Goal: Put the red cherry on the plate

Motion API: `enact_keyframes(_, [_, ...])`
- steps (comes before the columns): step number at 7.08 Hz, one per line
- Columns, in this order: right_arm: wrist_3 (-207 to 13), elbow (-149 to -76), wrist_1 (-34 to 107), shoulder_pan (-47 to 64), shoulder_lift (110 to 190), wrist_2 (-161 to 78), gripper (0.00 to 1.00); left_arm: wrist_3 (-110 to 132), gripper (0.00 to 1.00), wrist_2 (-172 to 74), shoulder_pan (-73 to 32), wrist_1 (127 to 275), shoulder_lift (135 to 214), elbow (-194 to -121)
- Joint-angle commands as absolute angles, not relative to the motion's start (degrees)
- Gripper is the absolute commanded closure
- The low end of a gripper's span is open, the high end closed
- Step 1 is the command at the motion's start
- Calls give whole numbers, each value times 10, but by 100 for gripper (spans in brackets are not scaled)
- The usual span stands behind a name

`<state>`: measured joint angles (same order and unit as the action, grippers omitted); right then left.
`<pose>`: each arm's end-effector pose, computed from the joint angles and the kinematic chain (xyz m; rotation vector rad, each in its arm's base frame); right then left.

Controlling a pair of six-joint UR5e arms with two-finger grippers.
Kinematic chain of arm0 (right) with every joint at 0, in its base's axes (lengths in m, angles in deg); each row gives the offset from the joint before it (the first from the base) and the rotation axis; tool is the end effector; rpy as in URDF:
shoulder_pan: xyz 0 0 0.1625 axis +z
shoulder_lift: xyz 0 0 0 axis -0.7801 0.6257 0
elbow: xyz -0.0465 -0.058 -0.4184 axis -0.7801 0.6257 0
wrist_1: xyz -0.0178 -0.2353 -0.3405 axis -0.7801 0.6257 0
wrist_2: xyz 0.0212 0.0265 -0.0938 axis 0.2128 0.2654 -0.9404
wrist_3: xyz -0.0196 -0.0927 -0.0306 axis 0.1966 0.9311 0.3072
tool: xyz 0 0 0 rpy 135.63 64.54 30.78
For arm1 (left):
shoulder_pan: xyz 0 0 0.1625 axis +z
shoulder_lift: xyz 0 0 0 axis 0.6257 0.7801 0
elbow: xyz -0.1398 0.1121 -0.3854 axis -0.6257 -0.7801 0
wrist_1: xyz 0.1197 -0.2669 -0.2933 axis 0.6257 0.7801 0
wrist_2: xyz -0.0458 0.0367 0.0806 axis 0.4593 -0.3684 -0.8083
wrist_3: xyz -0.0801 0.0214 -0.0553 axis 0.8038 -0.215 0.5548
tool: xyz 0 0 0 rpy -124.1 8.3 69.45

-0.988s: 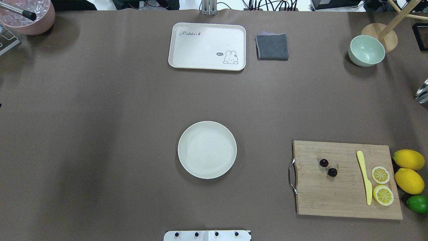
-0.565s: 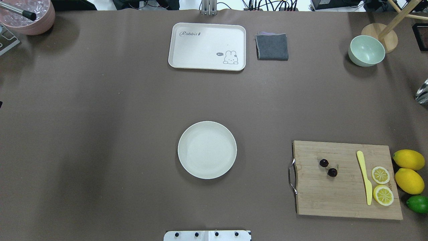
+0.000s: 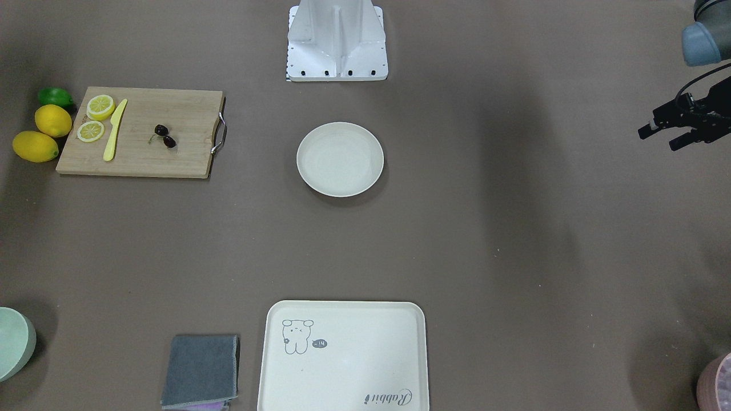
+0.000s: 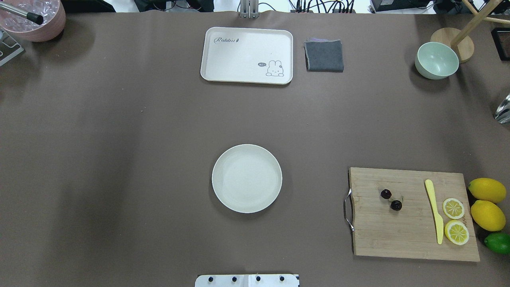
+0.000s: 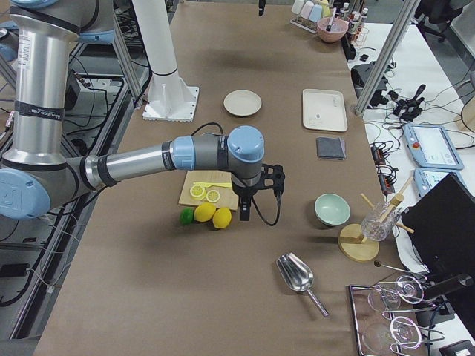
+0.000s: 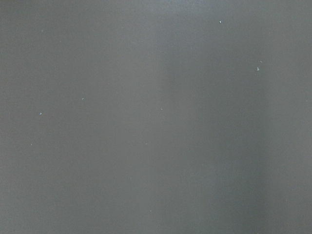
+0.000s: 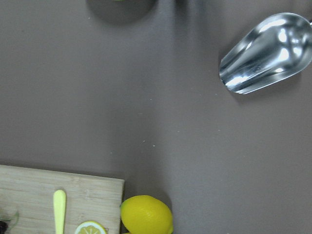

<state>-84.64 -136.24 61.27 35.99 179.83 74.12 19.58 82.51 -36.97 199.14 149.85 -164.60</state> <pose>0.0389 -0.4101 0.5254 0.0306 -0.8528 -0.0129 0.0710 -0.4591 0.5604 0.0605 1.1544 0.1242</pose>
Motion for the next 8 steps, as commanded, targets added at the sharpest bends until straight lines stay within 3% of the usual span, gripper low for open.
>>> enact_keyframes(1, [-921,-1442,612,275,1807,736,1,133,3,826,-384,1991,1496,-1605])
enact_keyframes(3, [-998,-1500,609,179,1805,711,1,129,3,825,-403,1989,1496,-1599])
enact_keyframes(5, [-1143,-1493,567,12,1731,627,1,130,2,844,-411,1972,1497,-1603])
enact_keyframes(8, [-1146,-1503,567,-60,1720,595,2,130,2,847,-442,1971,1497,-1615])
